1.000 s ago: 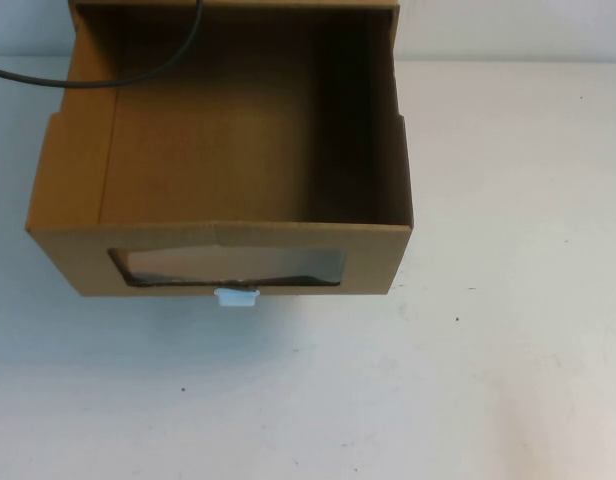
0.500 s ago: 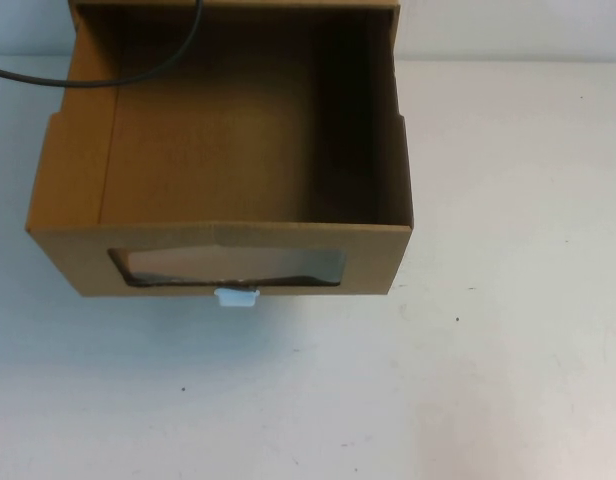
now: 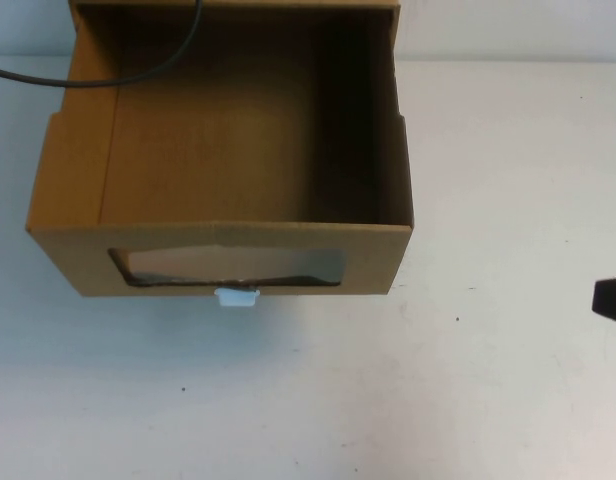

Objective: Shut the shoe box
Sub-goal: Close the shoe box with your right arm

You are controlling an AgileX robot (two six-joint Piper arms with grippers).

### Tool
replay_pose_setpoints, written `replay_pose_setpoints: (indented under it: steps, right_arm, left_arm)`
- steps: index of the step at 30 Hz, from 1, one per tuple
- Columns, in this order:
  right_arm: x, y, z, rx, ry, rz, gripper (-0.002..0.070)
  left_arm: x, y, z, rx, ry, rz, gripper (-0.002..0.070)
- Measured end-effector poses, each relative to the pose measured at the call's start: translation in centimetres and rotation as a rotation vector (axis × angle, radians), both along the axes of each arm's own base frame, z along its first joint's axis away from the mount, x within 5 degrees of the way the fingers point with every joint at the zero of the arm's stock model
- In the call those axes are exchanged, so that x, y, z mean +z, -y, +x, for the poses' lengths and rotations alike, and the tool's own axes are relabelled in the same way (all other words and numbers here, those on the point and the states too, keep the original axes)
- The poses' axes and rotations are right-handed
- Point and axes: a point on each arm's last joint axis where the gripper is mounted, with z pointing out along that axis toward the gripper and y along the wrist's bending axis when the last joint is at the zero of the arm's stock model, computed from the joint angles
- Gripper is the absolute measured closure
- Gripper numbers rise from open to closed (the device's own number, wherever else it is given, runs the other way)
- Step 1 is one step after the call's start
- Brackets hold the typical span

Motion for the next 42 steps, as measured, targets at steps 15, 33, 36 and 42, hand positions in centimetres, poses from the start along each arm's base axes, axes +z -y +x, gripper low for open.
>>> replay_pose_setpoints:
  steps: [15, 33, 36, 42]
  right_arm:
    - [3.8, -13.0, 3.8, 0.424, 0.086, -0.159, 0.0687]
    - [2.1, -25.3, 7.8, 0.518, 0.211, -0.32, 0.0687]
    - [2.1, -26.0, 8.6, 0.517, 0.231, -0.337, 0.0687]
    - [1.9, -27.1, 9.7, 0.502, 0.234, -0.366, 0.0687]
  left_arm:
    - [0.0, -0.1, 0.1, 0.006, 0.005, 0.009, 0.068]
    - [0.0, -0.1, 0.1, 0.009, 0.008, 0.012, 0.068]
    - [0.0, -0.1, 0.1, 0.009, 0.008, 0.012, 0.068]
    - [0.0, -0.1, 0.1, 0.011, 0.01, 0.011, 0.068]
